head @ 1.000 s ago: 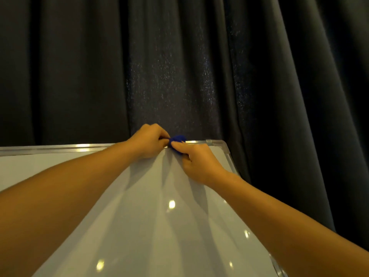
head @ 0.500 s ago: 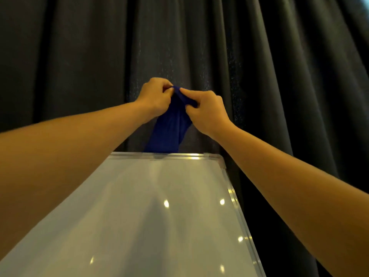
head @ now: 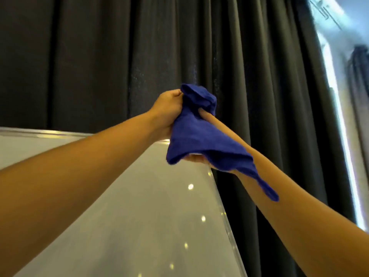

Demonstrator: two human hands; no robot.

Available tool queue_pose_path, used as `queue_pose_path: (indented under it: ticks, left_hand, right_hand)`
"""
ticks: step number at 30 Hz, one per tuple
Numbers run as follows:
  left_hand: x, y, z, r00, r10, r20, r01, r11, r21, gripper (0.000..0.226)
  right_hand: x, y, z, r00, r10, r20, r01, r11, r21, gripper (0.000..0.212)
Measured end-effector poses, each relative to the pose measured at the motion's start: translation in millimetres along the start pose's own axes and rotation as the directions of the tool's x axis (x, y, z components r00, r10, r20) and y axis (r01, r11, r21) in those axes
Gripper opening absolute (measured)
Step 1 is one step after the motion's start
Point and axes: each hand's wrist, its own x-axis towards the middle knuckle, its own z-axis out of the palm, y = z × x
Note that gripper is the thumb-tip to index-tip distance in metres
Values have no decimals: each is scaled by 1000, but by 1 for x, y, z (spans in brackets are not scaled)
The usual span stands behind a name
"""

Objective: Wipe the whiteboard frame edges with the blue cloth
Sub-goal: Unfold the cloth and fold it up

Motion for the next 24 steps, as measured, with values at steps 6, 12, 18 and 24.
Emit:
queue_pose_path:
  ticks: [6, 12, 18, 24]
  left_hand:
    - [-144, -163, 23, 783, -622, -18, 602, 764, -232, 15]
    - [-305, -271, 89, 295, -925, 240, 894, 179, -410, 32]
    - [-372, -294, 174, 241, -883, 403, 945, 119, -306, 42]
    - [-419, -307, 274, 434, -849, 303, 900, 390, -195, 66]
  right_hand:
    - [-168, 158, 6, 883, 451, -127, -305, 760, 573, 35]
    - [-345, 227, -10, 543, 779, -312, -397, 566, 723, 40]
    - [-458, 227, -64, 489, 787, -377, -306, 559, 770, 40]
    - [-589, 225, -139, 550, 749, -370, -352, 609, 710, 103]
